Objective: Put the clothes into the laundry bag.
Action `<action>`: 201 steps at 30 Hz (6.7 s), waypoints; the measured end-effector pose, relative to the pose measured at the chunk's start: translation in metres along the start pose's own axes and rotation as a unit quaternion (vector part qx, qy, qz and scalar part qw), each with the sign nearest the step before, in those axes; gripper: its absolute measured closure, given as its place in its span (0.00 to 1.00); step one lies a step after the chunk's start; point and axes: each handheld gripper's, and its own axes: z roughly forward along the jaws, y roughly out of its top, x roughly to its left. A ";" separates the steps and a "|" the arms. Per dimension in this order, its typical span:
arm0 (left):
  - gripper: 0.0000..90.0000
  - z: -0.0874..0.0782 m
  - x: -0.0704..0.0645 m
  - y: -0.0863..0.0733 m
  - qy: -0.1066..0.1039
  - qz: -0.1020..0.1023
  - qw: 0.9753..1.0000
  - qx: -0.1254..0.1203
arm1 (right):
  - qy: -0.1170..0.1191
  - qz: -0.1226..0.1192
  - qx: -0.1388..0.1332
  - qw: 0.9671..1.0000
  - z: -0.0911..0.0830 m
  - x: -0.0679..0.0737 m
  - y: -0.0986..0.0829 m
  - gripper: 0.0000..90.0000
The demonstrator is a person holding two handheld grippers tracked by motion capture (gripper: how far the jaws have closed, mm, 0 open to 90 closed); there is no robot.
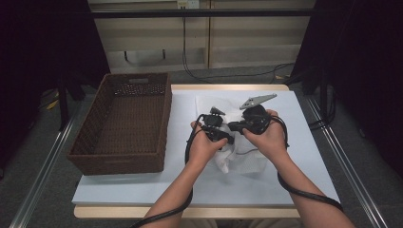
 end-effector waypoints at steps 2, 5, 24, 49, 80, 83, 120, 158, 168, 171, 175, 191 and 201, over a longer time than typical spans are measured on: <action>0.57 0.000 0.000 -0.001 -0.003 0.003 1.000 -0.002 | -0.002 -0.002 0.002 1.000 0.001 0.000 -0.001 1.00; 0.51 -0.001 0.002 -0.003 -0.008 0.011 1.000 -0.002 | -0.001 -0.001 0.003 1.000 0.002 0.000 -0.001 1.00; 0.12 -0.017 -0.003 -0.023 0.001 0.081 0.997 0.001 | -0.003 -0.001 0.012 1.000 0.007 0.001 -0.003 1.00; 0.08 -0.015 -0.003 -0.048 0.003 0.092 0.996 0.015 | -0.002 0.001 0.017 1.000 0.011 0.003 -0.004 1.00; 0.87 -0.026 -0.009 -0.048 -0.056 0.032 0.998 0.017 | 0.001 0.001 0.023 1.000 0.013 0.006 -0.009 1.00; 0.88 -0.031 -0.007 -0.046 -0.053 0.033 0.998 0.013 | 0.000 0.002 0.022 1.000 0.012 0.007 -0.008 1.00; 0.88 -0.028 -0.003 -0.034 -0.041 0.006 0.999 -0.033 | -0.002 0.000 0.011 1.000 0.008 0.010 -0.006 1.00; 0.88 -0.026 -0.001 -0.023 -0.033 -0.005 0.998 -0.055 | 0.002 -0.007 0.010 1.000 0.005 0.009 -0.003 1.00; 0.88 -0.026 -0.003 -0.018 -0.029 0.000 0.998 -0.062 | 0.001 -0.008 0.007 1.000 0.004 0.008 -0.003 1.00; 0.88 -0.025 -0.003 -0.018 -0.028 0.001 0.997 -0.066 | -0.003 -0.005 0.007 1.000 0.003 0.007 -0.003 1.00; 0.88 -0.023 -0.002 -0.016 -0.023 0.007 0.997 -0.075 | 0.001 -0.008 0.005 1.000 0.003 0.007 -0.003 1.00; 0.85 -0.012 0.005 -0.017 -0.002 0.000 0.997 -0.080 | -0.001 -0.002 0.010 1.000 0.007 0.006 -0.006 1.00; 0.82 -0.011 0.009 -0.017 0.005 0.004 0.997 -0.071 | 0.002 -0.002 0.013 1.000 0.008 0.006 -0.007 1.00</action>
